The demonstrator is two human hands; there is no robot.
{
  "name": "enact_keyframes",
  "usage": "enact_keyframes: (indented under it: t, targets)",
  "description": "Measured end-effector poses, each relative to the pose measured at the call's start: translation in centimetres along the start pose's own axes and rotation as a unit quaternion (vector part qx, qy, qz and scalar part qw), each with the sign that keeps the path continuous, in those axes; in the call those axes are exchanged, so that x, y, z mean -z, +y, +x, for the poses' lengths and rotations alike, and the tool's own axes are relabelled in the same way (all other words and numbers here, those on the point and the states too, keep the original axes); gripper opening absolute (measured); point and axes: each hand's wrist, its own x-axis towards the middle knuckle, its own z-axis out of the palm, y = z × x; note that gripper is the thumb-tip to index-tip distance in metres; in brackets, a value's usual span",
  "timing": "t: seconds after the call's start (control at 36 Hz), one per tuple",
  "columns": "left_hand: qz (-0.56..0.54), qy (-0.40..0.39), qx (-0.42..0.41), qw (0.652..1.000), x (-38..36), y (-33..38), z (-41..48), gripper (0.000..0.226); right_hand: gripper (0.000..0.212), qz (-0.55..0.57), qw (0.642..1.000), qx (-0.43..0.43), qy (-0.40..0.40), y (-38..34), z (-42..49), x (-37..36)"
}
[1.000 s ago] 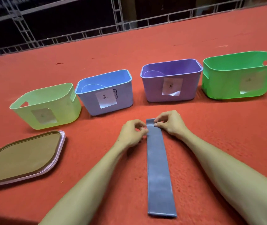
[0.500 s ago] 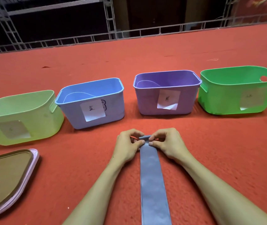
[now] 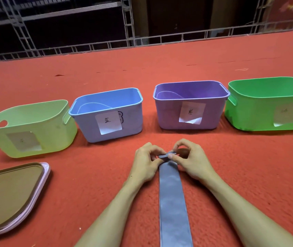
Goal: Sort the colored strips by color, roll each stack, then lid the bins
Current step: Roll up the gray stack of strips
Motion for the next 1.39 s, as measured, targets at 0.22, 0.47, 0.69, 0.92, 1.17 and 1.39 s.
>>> enact_keyframes:
  t: [0.22,0.47,0.69,0.92,1.17,1.39]
  targets:
    - [0.012,0.003,-0.026,1.0,-0.1,-0.2,-0.1,0.02,0.017,-0.013,1.0,-0.014,-0.021,0.1,0.1,0.2]
    - [-0.044,-0.033,-0.012,0.998,0.3,-0.2,-0.5,0.044,0.024,-0.1,0.993,0.04,-0.039,-0.7,-0.2,0.5]
    - [-0.023,-0.032,0.009,0.999,0.6,0.4,-0.8,0.024,0.016,-0.129,0.988,0.081,-0.039,-0.9,-0.8,0.6]
    - [-0.005,-0.015,0.032,0.999,0.1,0.6,-0.5,0.008,0.014,-0.152,0.982,0.096,-0.054,-1.0,-0.8,0.7]
    - [0.008,-0.085,0.082,0.993,0.5,-0.1,-0.1,0.021,0.015,-0.147,0.981,0.109,-0.07,-0.8,-0.8,0.8]
    - [0.022,-0.133,0.044,0.99,0.9,0.7,-0.3,0.012,0.012,-0.143,0.983,0.098,-0.067,-0.9,-0.9,0.9]
